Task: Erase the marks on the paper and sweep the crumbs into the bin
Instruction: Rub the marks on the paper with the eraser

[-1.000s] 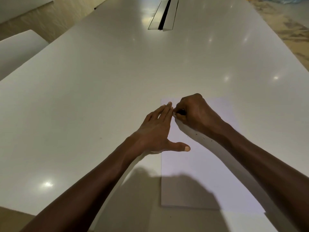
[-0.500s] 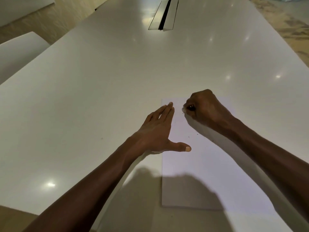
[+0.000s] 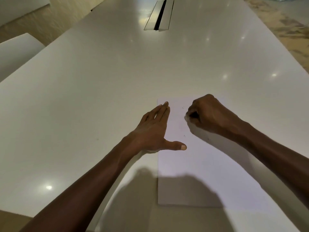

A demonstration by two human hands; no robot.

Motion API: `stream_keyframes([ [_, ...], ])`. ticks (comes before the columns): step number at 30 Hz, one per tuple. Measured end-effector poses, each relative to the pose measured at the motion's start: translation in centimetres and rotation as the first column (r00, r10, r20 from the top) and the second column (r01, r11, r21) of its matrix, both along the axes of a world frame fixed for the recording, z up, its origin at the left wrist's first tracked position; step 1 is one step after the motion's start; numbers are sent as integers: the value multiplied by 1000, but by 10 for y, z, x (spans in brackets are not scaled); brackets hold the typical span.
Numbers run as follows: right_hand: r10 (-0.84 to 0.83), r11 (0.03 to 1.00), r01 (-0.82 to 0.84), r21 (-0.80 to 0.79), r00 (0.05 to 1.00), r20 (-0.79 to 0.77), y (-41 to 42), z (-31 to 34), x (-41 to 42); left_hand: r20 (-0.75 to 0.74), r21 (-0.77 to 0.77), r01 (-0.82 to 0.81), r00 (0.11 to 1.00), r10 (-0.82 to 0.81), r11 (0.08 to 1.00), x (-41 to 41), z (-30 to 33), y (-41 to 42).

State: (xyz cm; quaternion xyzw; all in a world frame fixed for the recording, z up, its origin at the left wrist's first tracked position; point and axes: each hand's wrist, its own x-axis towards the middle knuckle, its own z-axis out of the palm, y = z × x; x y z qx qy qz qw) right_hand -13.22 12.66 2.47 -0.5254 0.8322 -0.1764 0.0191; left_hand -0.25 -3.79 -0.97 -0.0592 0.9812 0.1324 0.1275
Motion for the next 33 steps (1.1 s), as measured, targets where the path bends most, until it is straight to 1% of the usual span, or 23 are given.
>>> stream_keyframes([
  [3, -30, 1000, 30, 1, 999, -23, 1, -1, 0, -7, -2, -7, 1000, 7, 1000, 0, 0, 0],
  [7, 20, 994, -12, 107, 997, -74, 11, 2, 14, -19, 4, -8, 1000, 8, 1000, 1, -2, 0],
  [11, 13, 986, -25, 162, 997, 76, 15, 14, 11, -29, 3, -10, 1000, 10, 1000, 1, -3, 0],
  [13, -40, 991, 21, 129, 989, 145, 14, 20, 12, -30, 3, -12, 999, 12, 1000, 1, -2, 1],
  [17, -126, 988, 143, -49, 956, 265, 4, 25, 9, -37, 11, -33, 999, 33, 999, 1, -4, 1],
  [19, -159, 977, 195, -82, 934, 319, -2, 23, 4, -41, 22, -41, 998, 42, 999, 1, -5, -1],
  [21, -183, 971, 224, -81, 918, 351, -7, 18, 1, -46, 20, -48, 998, 49, 999, 2, -6, -2],
  [25, -192, 967, 238, -87, 913, 359, -21, 5, 6, -79, 17, -62, 995, 64, 998, 4, -7, -2],
  [29, -236, 951, 282, -127, 927, 293, -33, -8, 7, -106, 21, -70, 992, 72, 997, 4, -7, -2],
  [31, -209, 957, 252, -145, 942, 262, -34, -11, 11, -101, 10, -62, 993, 63, 998, 4, -7, -3],
  [33, -143, 969, 184, -164, 962, 235, -29, -13, 20, -99, -1, -52, 994, 51, 999, 4, -7, -3],
])
